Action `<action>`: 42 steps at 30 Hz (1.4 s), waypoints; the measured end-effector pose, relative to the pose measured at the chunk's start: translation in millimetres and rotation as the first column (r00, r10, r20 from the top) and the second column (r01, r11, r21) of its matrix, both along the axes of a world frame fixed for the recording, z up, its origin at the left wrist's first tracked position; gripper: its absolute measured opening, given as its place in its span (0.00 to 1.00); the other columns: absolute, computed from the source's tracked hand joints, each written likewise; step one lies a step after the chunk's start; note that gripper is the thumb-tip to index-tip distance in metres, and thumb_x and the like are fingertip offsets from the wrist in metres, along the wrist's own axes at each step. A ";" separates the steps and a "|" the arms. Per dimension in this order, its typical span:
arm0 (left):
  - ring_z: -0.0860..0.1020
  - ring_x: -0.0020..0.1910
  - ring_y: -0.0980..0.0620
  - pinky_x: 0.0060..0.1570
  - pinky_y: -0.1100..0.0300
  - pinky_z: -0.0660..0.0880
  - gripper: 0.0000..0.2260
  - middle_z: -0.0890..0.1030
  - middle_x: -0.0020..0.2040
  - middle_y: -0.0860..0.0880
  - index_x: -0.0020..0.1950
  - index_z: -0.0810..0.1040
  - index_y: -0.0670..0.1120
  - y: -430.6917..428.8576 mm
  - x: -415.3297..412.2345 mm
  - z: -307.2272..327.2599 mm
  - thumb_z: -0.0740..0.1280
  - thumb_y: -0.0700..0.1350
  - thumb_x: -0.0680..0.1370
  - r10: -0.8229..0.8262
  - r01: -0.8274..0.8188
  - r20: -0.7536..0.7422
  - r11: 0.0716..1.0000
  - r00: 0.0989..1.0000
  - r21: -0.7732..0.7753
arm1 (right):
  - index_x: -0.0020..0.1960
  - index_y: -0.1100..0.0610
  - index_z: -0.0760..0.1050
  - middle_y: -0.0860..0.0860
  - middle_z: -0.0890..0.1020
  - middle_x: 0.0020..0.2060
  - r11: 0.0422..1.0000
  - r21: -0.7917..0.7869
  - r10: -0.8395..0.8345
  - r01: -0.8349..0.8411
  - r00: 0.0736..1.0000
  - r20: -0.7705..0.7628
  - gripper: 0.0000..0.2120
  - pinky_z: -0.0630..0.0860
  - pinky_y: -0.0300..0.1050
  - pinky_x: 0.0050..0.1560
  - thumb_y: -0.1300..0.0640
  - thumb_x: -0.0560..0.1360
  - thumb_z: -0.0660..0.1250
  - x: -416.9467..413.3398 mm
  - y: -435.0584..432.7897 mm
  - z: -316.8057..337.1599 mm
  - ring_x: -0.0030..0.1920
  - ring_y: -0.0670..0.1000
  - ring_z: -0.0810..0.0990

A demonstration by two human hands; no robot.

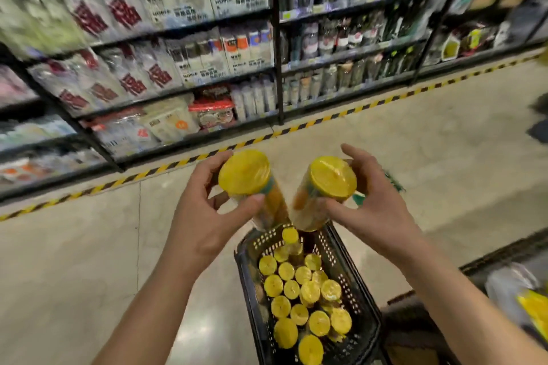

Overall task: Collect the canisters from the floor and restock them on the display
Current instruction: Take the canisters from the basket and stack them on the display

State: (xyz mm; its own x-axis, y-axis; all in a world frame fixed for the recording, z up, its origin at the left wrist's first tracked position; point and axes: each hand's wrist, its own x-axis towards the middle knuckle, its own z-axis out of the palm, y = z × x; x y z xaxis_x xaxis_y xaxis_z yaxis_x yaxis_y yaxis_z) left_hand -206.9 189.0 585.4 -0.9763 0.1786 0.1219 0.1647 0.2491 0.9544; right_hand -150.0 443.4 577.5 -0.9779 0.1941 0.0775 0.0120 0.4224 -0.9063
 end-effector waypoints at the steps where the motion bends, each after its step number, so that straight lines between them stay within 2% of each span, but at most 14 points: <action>1: 0.76 0.65 0.58 0.62 0.52 0.77 0.34 0.78 0.64 0.60 0.69 0.74 0.57 3.2 2.0 24.3 0.79 0.57 0.64 -0.010 0.011 -0.014 1.000 1.000 0.017 | 0.75 0.41 0.64 0.36 0.77 0.58 1.000 -0.005 -0.016 0.016 0.999 -0.030 0.42 0.73 0.33 0.60 0.51 0.67 0.81 4.6 4.2 25.5 0.59 0.37 0.77; 4: 0.77 0.65 0.57 0.63 0.49 0.78 0.32 0.79 0.64 0.56 0.68 0.75 0.56 16.6 11.9 86.8 0.79 0.56 0.65 -0.025 0.028 -0.048 0.997 0.999 0.066 | 0.74 0.44 0.66 0.40 0.78 0.59 0.994 -0.079 -0.082 0.073 0.990 -0.118 0.39 0.77 0.38 0.58 0.51 0.68 0.81 20.8 13.3 95.3 0.58 0.41 0.79; 7: 0.78 0.63 0.56 0.61 0.51 0.79 0.31 0.80 0.62 0.55 0.66 0.76 0.58 34.2 22.7 136.9 0.79 0.57 0.65 -0.039 0.048 -0.069 0.990 0.997 0.130 | 0.73 0.46 0.68 0.41 0.79 0.60 0.976 -0.166 -0.172 0.142 0.968 -0.185 0.38 0.77 0.32 0.54 0.51 0.68 0.81 39.4 22.1 157.6 0.57 0.38 0.80; 10: 0.80 0.61 0.55 0.60 0.49 0.80 0.30 0.82 0.60 0.54 0.66 0.77 0.57 53.2 34.3 177.4 0.82 0.54 0.65 -0.086 0.101 -0.084 0.975 0.993 0.195 | 0.72 0.43 0.69 0.38 0.79 0.60 0.961 -0.213 -0.230 0.178 0.941 -0.247 0.37 0.78 0.40 0.60 0.46 0.67 0.80 62.5 31.7 203.0 0.58 0.36 0.79; 17: 0.80 0.61 0.55 0.55 0.56 0.80 0.31 0.82 0.60 0.56 0.66 0.77 0.58 104.4 57.8 225.5 0.78 0.59 0.63 -0.268 0.305 -0.187 0.927 0.945 0.216 | 0.69 0.39 0.72 0.41 0.82 0.60 0.896 -0.296 -0.414 0.332 0.865 -0.282 0.40 0.80 0.52 0.62 0.36 0.61 0.81 126.6 59.2 237.8 0.60 0.42 0.81; 19: 0.80 0.60 0.57 0.52 0.61 0.79 0.30 0.82 0.59 0.57 0.65 0.78 0.58 119.4 67.6 230.9 0.79 0.57 0.64 -0.321 0.361 -0.195 0.905 0.927 0.226 | 0.69 0.39 0.72 0.41 0.82 0.60 0.874 -0.279 -0.472 0.398 0.833 -0.290 0.40 0.80 0.51 0.62 0.36 0.60 0.81 147.6 64.5 244.9 0.60 0.42 0.80; 22: 0.81 0.59 0.57 0.52 0.58 0.79 0.29 0.83 0.58 0.57 0.64 0.79 0.59 143.2 82.1 232.3 0.80 0.55 0.63 -0.443 0.475 -0.175 0.846 0.879 0.244 | 0.69 0.39 0.73 0.40 0.82 0.59 0.829 -0.255 -0.557 0.497 0.772 -0.307 0.36 0.81 0.47 0.59 0.41 0.64 0.80 184.6 68.2 250.9 0.59 0.41 0.81; 25: 0.81 0.59 0.56 0.53 0.57 0.80 0.30 0.84 0.58 0.56 0.64 0.79 0.57 171.0 99.8 230.9 0.83 0.52 0.64 -0.566 0.589 -0.163 0.774 0.808 0.233 | 0.67 0.38 0.73 0.37 0.82 0.57 0.743 -0.223 -0.669 0.631 0.681 -0.299 0.33 0.79 0.40 0.54 0.43 0.65 0.81 225.5 70.3 252.2 0.57 0.37 0.80; 29: 0.79 0.60 0.60 0.49 0.64 0.77 0.28 0.83 0.57 0.60 0.62 0.78 0.59 211.4 129.6 224.9 0.77 0.54 0.63 -0.677 0.697 -0.170 0.677 0.716 0.236 | 0.66 0.36 0.74 0.33 0.81 0.56 0.565 -0.170 -0.810 0.808 0.502 -0.304 0.32 0.78 0.39 0.53 0.41 0.64 0.80 282.2 75.6 246.9 0.57 0.33 0.78; 31: 0.78 0.59 0.63 0.48 0.66 0.77 0.27 0.82 0.56 0.64 0.61 0.78 0.61 230.8 146.5 221.6 0.77 0.56 0.63 -0.717 0.737 -0.175 0.637 0.674 0.226 | 0.66 0.37 0.74 0.29 0.79 0.54 0.478 -0.162 -0.858 0.863 0.419 -0.298 0.31 0.76 0.30 0.46 0.42 0.66 0.80 310.8 79.3 243.2 0.53 0.26 0.75; 33: 0.78 0.58 0.64 0.49 0.64 0.78 0.27 0.82 0.55 0.65 0.60 0.79 0.61 248.1 166.6 220.2 0.78 0.56 0.61 -0.766 0.782 -0.169 0.582 0.620 0.224 | 0.66 0.38 0.75 0.30 0.80 0.53 0.396 -0.171 -0.896 0.902 0.339 -0.287 0.30 0.75 0.28 0.40 0.43 0.66 0.80 338.9 82.5 240.5 0.52 0.27 0.76; 36: 0.79 0.58 0.64 0.53 0.59 0.79 0.28 0.83 0.55 0.63 0.61 0.79 0.59 274.7 195.6 221.3 0.79 0.55 0.61 -0.818 0.828 -0.166 0.513 0.551 0.225 | 0.66 0.40 0.76 0.35 0.82 0.57 0.298 -0.184 -0.928 0.937 0.240 -0.284 0.32 0.78 0.32 0.46 0.40 0.63 0.80 374.5 94.0 237.0 0.55 0.32 0.79; 39: 0.80 0.55 0.64 0.52 0.64 0.81 0.27 0.84 0.54 0.62 0.63 0.79 0.54 304.9 222.8 222.3 0.79 0.51 0.64 -0.861 0.871 -0.168 0.443 0.480 0.213 | 0.66 0.39 0.75 0.38 0.82 0.60 0.226 -0.195 -0.948 0.954 0.169 -0.270 0.37 0.80 0.51 0.59 0.34 0.59 0.81 406.7 111.4 231.4 0.61 0.41 0.79; 42: 0.81 0.57 0.61 0.56 0.59 0.81 0.28 0.84 0.56 0.59 0.64 0.79 0.54 340.7 245.2 220.2 0.80 0.52 0.65 -0.884 0.895 -0.165 0.410 0.437 0.175 | 0.66 0.38 0.75 0.39 0.82 0.60 0.203 -0.209 -0.955 0.956 0.146 -0.259 0.39 0.79 0.55 0.61 0.33 0.58 0.81 434.4 136.1 226.9 0.62 0.42 0.79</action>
